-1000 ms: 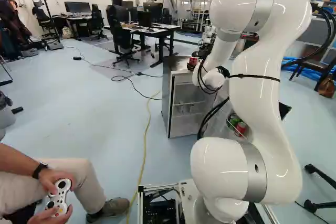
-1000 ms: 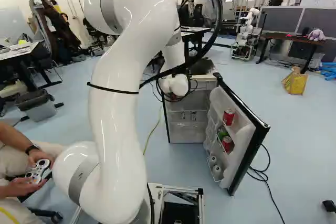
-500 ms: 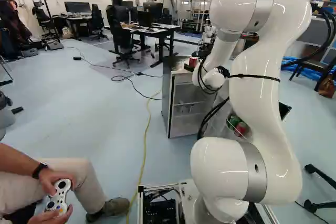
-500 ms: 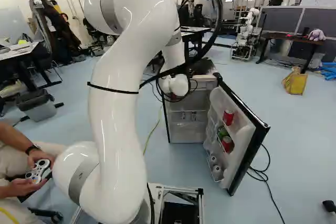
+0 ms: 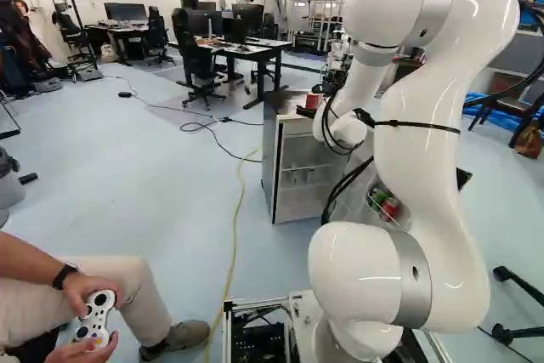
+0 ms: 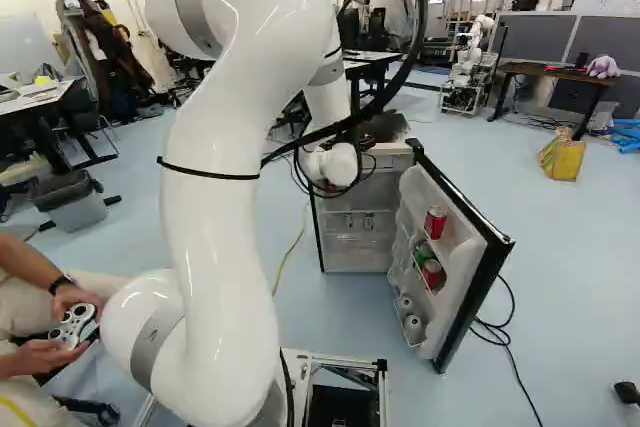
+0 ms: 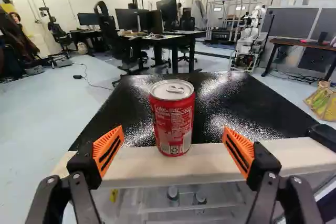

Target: Grab a drink from the fridge

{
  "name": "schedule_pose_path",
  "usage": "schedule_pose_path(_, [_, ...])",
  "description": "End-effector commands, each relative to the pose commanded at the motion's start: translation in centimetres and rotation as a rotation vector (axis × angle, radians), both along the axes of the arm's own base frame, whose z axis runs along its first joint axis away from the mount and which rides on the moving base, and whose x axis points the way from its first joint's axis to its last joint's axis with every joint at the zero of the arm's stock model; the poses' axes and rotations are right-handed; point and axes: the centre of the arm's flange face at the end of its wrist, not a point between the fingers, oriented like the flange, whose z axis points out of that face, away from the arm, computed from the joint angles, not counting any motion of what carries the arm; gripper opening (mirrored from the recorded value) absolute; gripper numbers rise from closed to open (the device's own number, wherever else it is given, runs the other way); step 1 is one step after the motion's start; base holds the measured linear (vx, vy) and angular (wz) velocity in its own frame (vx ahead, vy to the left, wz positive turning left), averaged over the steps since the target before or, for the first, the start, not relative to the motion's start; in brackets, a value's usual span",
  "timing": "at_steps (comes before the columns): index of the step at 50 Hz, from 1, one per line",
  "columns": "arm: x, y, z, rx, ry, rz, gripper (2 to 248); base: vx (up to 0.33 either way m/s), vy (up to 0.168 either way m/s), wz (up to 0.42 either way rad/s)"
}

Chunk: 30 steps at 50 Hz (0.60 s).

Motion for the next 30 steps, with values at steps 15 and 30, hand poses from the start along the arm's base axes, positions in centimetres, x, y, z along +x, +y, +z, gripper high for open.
schedule_pose_path(15, [-2.3, 0.4, 0.3, 0.005, 0.016, -0.007, 247, 0.000, 0.000, 0.000])
schedule_pose_path(30, [-4.7, 0.9, 1.5, 0.005, 0.016, -0.012, 247, 0.000, 0.000, 0.000])
